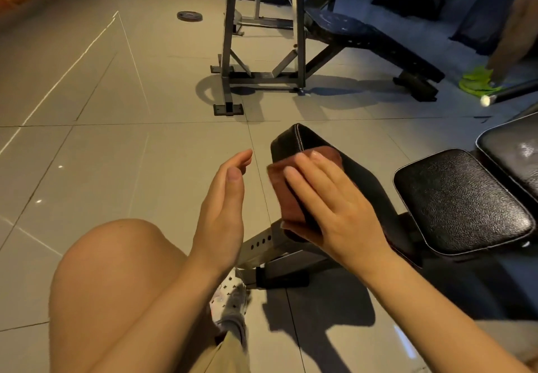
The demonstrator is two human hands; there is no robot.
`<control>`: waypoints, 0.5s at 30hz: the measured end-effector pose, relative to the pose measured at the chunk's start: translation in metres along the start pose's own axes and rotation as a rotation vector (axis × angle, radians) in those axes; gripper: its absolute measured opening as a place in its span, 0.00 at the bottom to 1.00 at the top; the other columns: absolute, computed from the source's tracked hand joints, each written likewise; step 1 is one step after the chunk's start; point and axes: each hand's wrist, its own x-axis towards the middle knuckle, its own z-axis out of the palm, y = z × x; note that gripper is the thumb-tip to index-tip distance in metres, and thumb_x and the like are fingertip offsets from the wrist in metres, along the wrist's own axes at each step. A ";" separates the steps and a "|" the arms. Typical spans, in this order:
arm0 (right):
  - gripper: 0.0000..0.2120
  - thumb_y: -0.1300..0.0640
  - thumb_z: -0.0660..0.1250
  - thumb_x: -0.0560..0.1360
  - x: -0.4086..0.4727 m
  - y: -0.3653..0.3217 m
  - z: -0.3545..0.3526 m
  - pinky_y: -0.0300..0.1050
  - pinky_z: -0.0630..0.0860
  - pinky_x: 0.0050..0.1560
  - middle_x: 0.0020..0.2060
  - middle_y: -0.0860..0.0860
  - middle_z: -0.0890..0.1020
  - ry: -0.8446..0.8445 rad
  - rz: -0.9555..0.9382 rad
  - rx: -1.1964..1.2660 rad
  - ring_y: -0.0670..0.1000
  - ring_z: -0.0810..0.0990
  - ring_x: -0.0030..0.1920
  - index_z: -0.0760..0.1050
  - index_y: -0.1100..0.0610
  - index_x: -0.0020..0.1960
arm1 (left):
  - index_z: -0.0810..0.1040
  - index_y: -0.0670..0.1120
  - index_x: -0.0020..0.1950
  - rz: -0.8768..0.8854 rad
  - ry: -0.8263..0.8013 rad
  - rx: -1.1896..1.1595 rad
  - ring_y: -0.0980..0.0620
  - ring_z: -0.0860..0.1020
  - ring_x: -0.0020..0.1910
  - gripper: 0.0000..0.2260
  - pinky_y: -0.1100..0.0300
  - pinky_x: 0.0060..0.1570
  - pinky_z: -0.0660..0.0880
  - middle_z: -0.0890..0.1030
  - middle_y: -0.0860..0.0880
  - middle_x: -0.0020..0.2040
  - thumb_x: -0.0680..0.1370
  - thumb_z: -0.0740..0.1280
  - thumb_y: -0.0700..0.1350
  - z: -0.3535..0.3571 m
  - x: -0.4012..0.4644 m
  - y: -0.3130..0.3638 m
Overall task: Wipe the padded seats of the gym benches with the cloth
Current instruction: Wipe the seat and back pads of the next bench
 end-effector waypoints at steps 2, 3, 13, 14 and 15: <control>0.43 0.42 0.71 0.72 -0.022 0.005 0.007 0.55 0.65 0.72 0.75 0.56 0.63 0.062 0.177 0.143 0.54 0.60 0.75 0.55 0.57 0.77 | 0.65 0.64 0.66 0.026 -0.060 0.043 0.68 0.65 0.68 0.24 0.69 0.68 0.62 0.69 0.66 0.67 0.73 0.46 0.68 0.002 0.006 0.004; 0.45 0.39 0.71 0.71 -0.030 0.006 0.008 0.53 0.65 0.71 0.75 0.55 0.64 0.078 0.275 0.192 0.52 0.60 0.75 0.55 0.57 0.77 | 0.63 0.65 0.67 0.038 -0.098 0.073 0.70 0.63 0.69 0.23 0.72 0.68 0.59 0.67 0.68 0.68 0.75 0.46 0.67 0.005 0.010 0.007; 0.38 0.35 0.61 0.73 -0.109 0.021 0.025 0.52 0.69 0.66 0.70 0.54 0.72 0.134 0.759 0.254 0.47 0.65 0.71 0.64 0.57 0.75 | 0.49 0.71 0.73 0.080 -0.328 0.223 0.59 0.43 0.78 0.35 0.42 0.76 0.47 0.49 0.67 0.77 0.67 0.41 0.80 0.050 0.025 -0.002; 0.37 0.36 0.61 0.73 -0.097 0.016 0.024 0.51 0.69 0.66 0.69 0.54 0.73 0.163 0.742 0.261 0.47 0.66 0.70 0.65 0.57 0.74 | 0.50 0.69 0.74 0.069 -0.321 0.200 0.58 0.43 0.78 0.37 0.42 0.76 0.47 0.49 0.66 0.77 0.67 0.42 0.80 0.050 0.025 -0.003; 0.36 0.35 0.61 0.74 -0.080 0.010 0.022 0.51 0.70 0.65 0.69 0.54 0.74 0.203 0.696 0.257 0.48 0.67 0.70 0.66 0.57 0.74 | 0.50 0.68 0.75 0.059 -0.320 0.186 0.59 0.44 0.78 0.38 0.42 0.76 0.47 0.49 0.66 0.77 0.67 0.42 0.81 0.050 0.026 -0.002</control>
